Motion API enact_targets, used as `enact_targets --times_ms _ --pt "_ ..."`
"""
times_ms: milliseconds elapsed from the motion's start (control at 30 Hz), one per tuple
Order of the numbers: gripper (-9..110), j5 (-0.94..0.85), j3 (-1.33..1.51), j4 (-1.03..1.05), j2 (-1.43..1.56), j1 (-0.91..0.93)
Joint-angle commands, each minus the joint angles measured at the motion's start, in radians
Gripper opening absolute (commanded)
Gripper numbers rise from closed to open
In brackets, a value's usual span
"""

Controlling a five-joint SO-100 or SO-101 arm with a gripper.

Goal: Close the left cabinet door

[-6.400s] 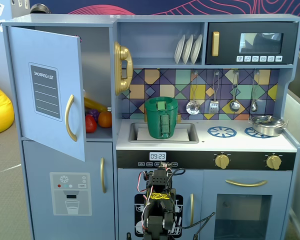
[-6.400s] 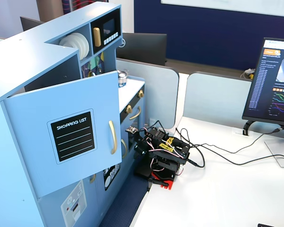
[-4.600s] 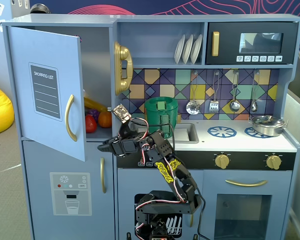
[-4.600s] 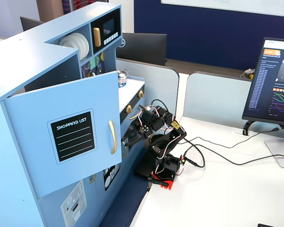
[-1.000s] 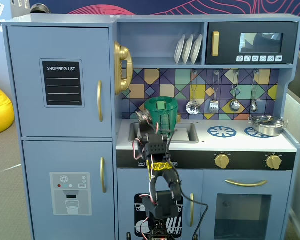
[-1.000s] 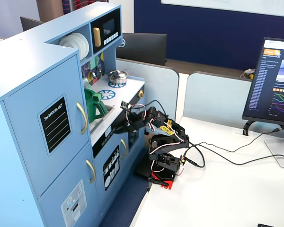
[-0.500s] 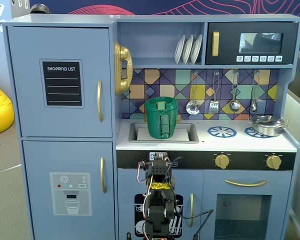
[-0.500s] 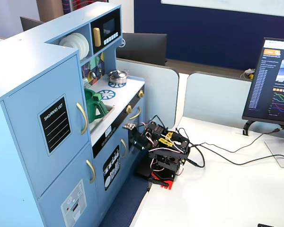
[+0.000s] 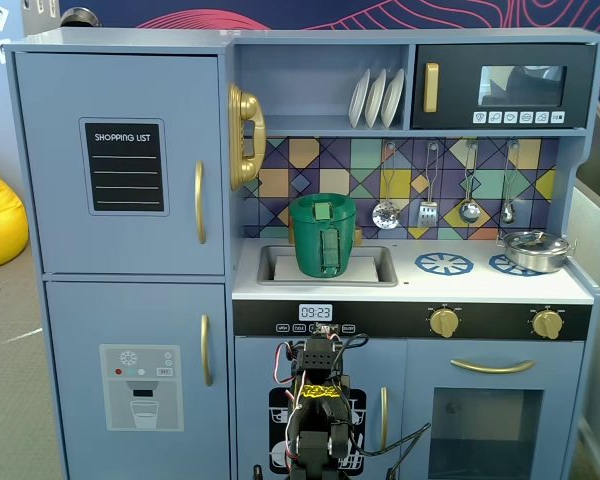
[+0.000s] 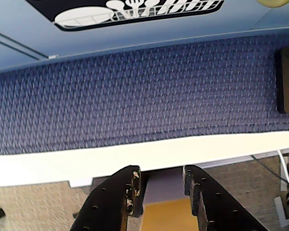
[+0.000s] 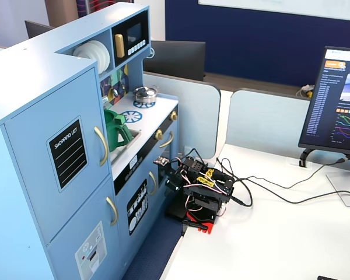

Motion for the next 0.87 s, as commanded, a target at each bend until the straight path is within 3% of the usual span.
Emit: enact_targets --times_ms 0,67,833 --pt "0 0.026 0.023 0.117 -0.002 -0.003" --pt "0 -0.029 0.023 0.172 -0.002 -0.003" --pt "1 0.023 0.023 0.178 -0.002 -0.012"
